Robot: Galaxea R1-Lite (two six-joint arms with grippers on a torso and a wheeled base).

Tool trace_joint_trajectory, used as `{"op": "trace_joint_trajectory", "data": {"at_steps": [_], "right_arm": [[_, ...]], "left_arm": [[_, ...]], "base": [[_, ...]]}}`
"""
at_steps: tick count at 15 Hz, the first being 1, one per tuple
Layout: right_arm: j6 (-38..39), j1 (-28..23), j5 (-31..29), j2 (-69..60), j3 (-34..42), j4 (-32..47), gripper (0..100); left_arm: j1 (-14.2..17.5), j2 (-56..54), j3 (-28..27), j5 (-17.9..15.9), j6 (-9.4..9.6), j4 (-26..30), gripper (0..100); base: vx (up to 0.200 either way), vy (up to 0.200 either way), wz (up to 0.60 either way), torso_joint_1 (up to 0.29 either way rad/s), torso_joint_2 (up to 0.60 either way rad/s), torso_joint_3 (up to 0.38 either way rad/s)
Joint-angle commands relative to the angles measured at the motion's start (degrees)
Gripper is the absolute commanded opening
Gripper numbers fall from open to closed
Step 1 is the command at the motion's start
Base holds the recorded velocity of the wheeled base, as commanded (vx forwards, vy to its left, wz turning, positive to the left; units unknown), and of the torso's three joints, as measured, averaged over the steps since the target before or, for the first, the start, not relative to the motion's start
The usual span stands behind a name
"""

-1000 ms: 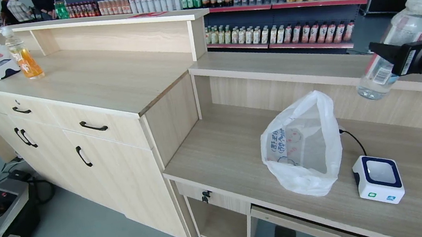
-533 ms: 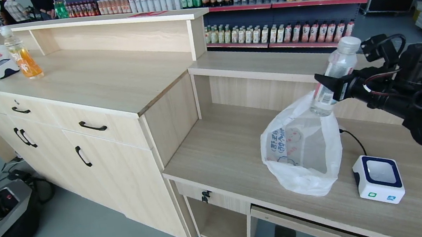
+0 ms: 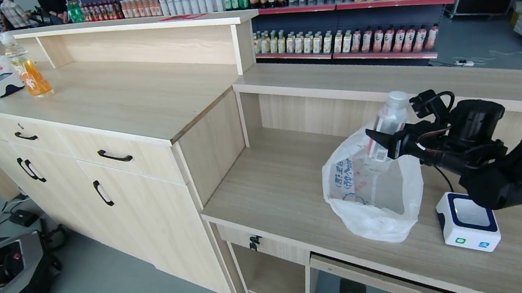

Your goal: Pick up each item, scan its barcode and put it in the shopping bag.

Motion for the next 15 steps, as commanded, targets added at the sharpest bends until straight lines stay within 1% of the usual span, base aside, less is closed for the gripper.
{"op": "trace_joint_trajectory", "data": {"at_steps": [1, 5, 9, 12, 15], "right_arm": [[-0.5, 0.1, 0.6, 3.8, -0.3, -1.1, 0], [-3.7, 0.1, 3.8, 9.3, -0.5, -7.4, 0], [-3.7, -0.1, 5.0, 12.7, -1.4, -10.2, 0], [-3.7, 0.2, 5.1, 16.3, -2.1, -14.2, 0], [-3.7, 0.3, 6.5, 18.0, -2.7, -15.5, 0]], "left_arm": [[0.0, 0.0, 0.0, 0.1, -0.01, 0.0, 100], [0.0, 0.0, 0.0, 0.1, -0.01, 0.0, 100], [0.0, 0.0, 0.0, 0.1, -0.01, 0.0, 100], [0.0, 0.0, 0.0, 0.1, -0.01, 0.0, 100], [0.0, 0.0, 0.0, 0.1, -0.01, 0.0, 100]], "base": [[0.000, 0.000, 0.00, 0.000, 0.00, 0.000], [0.000, 0.000, 0.00, 0.000, 0.00, 0.000], [0.000, 0.000, 0.00, 0.000, 0.00, 0.000], [0.000, 0.000, 0.00, 0.000, 0.00, 0.000], [0.000, 0.000, 0.00, 0.000, 0.00, 0.000]]}}
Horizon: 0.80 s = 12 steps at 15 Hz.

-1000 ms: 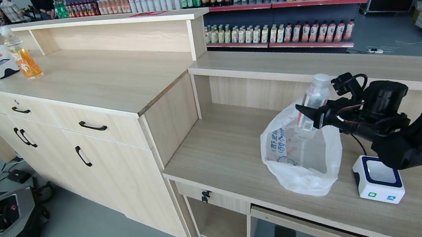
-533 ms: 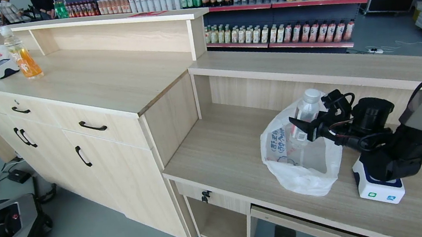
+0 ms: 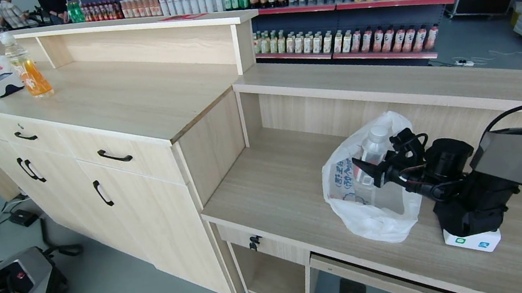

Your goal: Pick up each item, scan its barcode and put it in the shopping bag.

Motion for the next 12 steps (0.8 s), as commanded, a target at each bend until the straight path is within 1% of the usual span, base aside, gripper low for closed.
{"op": "trace_joint_trajectory", "data": {"at_steps": [1, 5, 12], "right_arm": [[0.0, 0.2, 0.1, 1.6, -0.2, -0.1, 0], [-0.5, 1.4, 0.8, 2.9, -1.0, -0.9, 0], [-1.9, 1.3, 1.6, 4.8, -1.2, -2.0, 0]], "left_arm": [[0.0, 0.0, 0.0, 0.0, -0.01, 0.0, 100], [0.0, 0.0, 0.0, 0.0, -0.01, 0.0, 100], [0.0, 0.0, 0.0, 0.0, -0.01, 0.0, 100]], "base": [[0.000, 0.000, 0.00, 0.000, 0.00, 0.000], [0.000, 0.000, 0.00, 0.000, 0.00, 0.000], [0.000, 0.000, 0.00, 0.000, 0.00, 0.000]]}}
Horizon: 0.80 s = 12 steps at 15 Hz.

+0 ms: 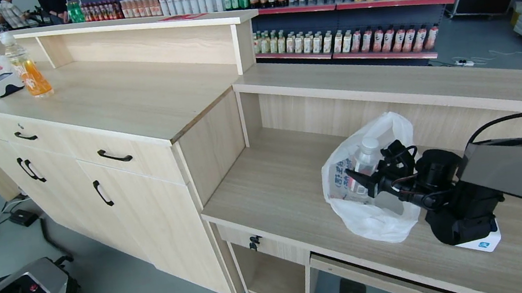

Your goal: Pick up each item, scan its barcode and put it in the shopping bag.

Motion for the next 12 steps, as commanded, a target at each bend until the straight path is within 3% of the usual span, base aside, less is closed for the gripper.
{"op": "trace_joint_trajectory", "data": {"at_steps": [1, 8, 9, 12], "right_arm": [[-0.6, -0.1, 0.0, 1.0, 0.1, -0.1, 0], [-1.0, -0.1, 0.0, 2.3, 0.1, -0.1, 0], [-2.3, -0.1, 0.0, 2.2, 0.1, -0.1, 100], [-2.0, -0.1, 0.0, 1.6, 0.1, -0.1, 100]], "left_arm": [[0.0, 0.0, 0.0, 0.0, -0.01, 0.0, 100], [0.0, 0.0, 0.0, 0.0, -0.01, 0.0, 100], [0.0, 0.0, 0.0, 0.0, -0.01, 0.0, 100], [0.0, 0.0, 0.0, 0.0, -0.01, 0.0, 100]], "base": [[0.000, 0.000, 0.00, 0.000, 0.00, 0.000], [0.000, 0.000, 0.00, 0.000, 0.00, 0.000], [0.000, 0.000, 0.00, 0.000, 0.00, 0.000], [0.000, 0.000, 0.00, 0.000, 0.00, 0.000]]}}
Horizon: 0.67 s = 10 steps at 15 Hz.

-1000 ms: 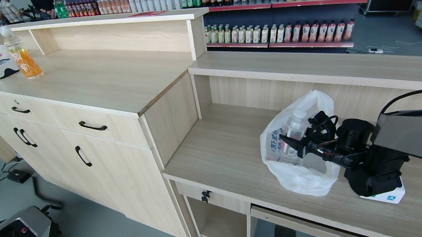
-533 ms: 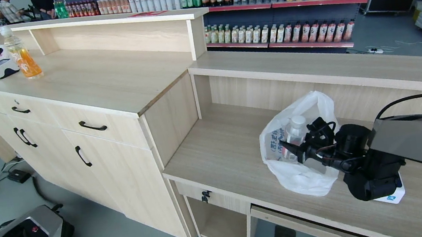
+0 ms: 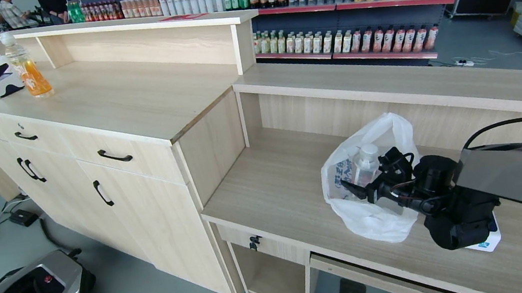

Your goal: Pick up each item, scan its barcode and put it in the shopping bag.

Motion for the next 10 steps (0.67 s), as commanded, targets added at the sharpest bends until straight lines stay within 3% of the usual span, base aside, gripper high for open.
{"op": "trace_joint_trajectory", "data": {"at_steps": [1, 3, 5, 8, 10], "right_arm": [[0.1, 0.0, 0.0, -1.2, 0.3, 0.1, 100], [0.3, 0.1, 0.0, -4.9, 0.8, 1.0, 100], [-0.2, 0.2, 0.0, -14.1, 1.5, 8.5, 100], [-2.5, 0.1, -0.3, -42.1, 5.4, 33.1, 100], [-7.4, -0.5, -0.5, -55.8, 8.3, 45.0, 100]], "left_arm": [[0.0, 0.0, 0.0, 0.0, -0.01, 0.0, 100], [0.0, 0.0, 0.0, 0.0, -0.01, 0.0, 100], [0.0, 0.0, 0.0, 0.0, -0.01, 0.0, 100], [0.0, 0.0, 0.0, 0.0, -0.01, 0.0, 100], [0.0, 0.0, 0.0, 0.0, -0.01, 0.0, 100]], "base": [[0.000, 0.000, 0.00, 0.000, 0.00, 0.000], [0.000, 0.000, 0.00, 0.000, 0.00, 0.000], [0.000, 0.000, 0.00, 0.000, 0.00, 0.000], [0.000, 0.000, 0.00, 0.000, 0.00, 0.000], [0.000, 0.000, 0.00, 0.000, 0.00, 0.000]]}}
